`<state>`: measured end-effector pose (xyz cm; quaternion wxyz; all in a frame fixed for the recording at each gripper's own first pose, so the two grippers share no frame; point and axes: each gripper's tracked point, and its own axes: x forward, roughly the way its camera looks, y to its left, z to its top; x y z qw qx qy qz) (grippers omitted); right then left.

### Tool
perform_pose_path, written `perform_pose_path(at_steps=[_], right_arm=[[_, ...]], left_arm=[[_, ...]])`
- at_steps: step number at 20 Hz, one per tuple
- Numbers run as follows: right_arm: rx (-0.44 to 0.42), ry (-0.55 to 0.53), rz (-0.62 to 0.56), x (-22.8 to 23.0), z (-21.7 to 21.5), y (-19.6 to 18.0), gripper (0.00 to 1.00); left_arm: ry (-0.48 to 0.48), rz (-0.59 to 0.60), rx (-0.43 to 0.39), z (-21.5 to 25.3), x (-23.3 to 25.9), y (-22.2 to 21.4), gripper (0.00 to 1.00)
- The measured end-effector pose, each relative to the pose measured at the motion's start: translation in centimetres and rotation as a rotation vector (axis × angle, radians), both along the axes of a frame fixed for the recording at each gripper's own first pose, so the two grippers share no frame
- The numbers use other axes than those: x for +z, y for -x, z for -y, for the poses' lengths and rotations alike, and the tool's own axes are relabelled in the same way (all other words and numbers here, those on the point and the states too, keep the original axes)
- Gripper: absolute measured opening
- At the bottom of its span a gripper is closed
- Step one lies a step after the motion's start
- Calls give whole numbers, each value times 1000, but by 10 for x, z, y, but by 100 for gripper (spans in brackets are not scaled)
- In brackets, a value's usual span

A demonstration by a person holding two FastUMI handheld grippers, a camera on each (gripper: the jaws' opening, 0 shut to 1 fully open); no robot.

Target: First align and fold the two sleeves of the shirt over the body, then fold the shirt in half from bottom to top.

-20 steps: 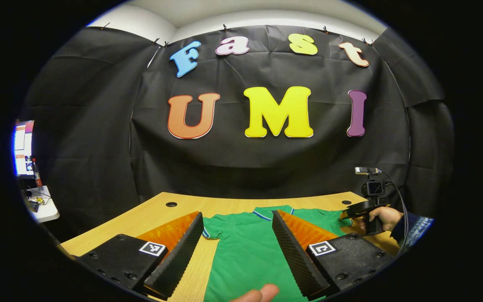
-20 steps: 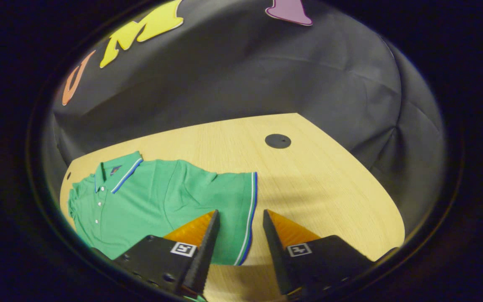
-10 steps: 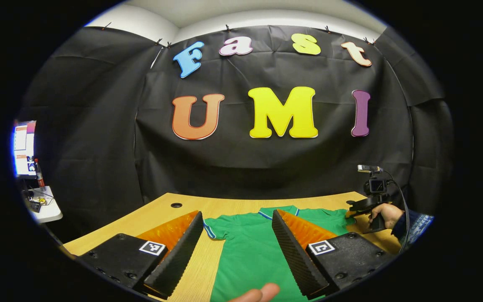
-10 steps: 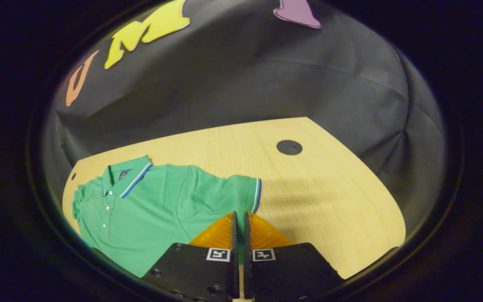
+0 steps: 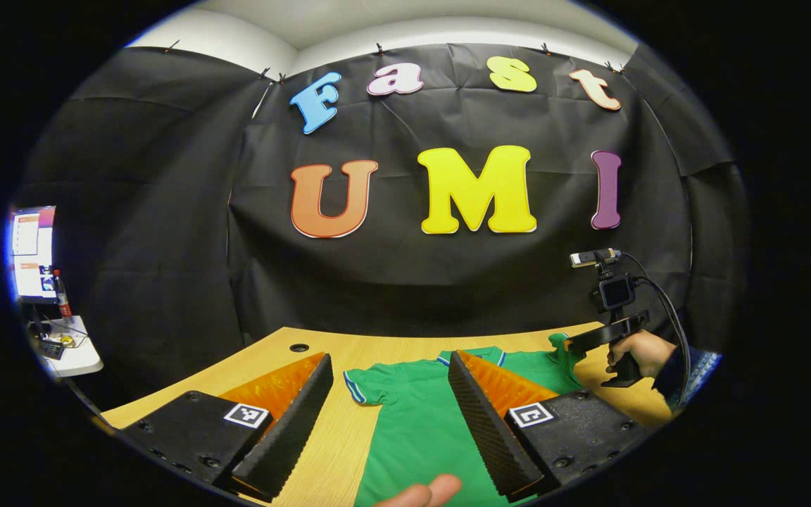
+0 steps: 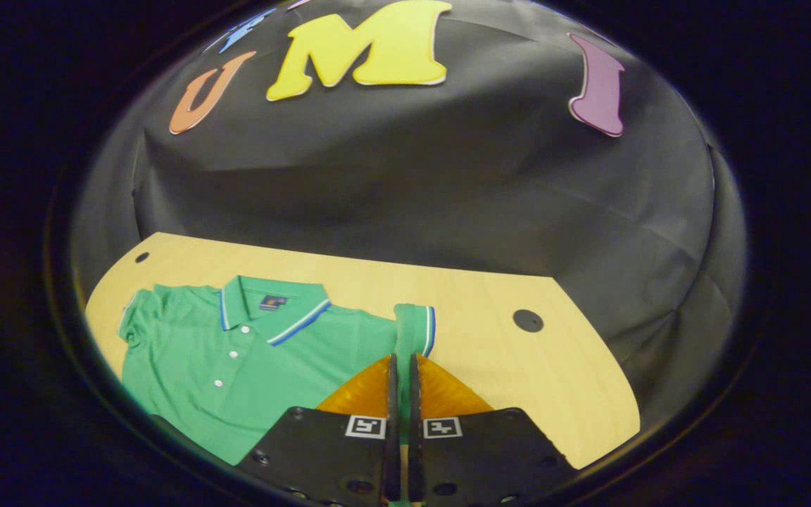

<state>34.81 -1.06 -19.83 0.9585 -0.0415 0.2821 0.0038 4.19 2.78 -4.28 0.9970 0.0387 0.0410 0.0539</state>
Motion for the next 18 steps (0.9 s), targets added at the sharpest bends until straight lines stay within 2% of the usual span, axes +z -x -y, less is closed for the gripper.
perform_pose_path(at_steps=[1, 4, 6, 7, 8, 10, 13, 18], right_arm=[[12, -16, 7, 1, -15, -1, 2], [51, -114, 10, -3, -57, 4, 5], [83, -161, 5, -6, -77, 8, 13], [91, -159, 22, -4, -81, 9, 20], [92, -146, 36, 0, -83, 12, 41], [111, -136, 63, 9, -91, 19, 55], [134, -138, 103, 28, -94, 36, 97], [154, -137, 161, 59, -84, 77, 98]], left_arm=[[-4, -4, 2, -1, -1, 0, 100], [-12, -6, 10, -7, 1, -1, 98], [-19, 3, 13, -8, 4, 2, 100], [-20, 8, 15, -9, 4, 2, 100], [-20, 10, 13, -8, 4, 1, 100], [-16, 4, 7, -5, 2, 0, 100], [-8, -17, 20, -6, -5, -2, 100], [-5, -44, 37, -6, -12, -6, 100]])
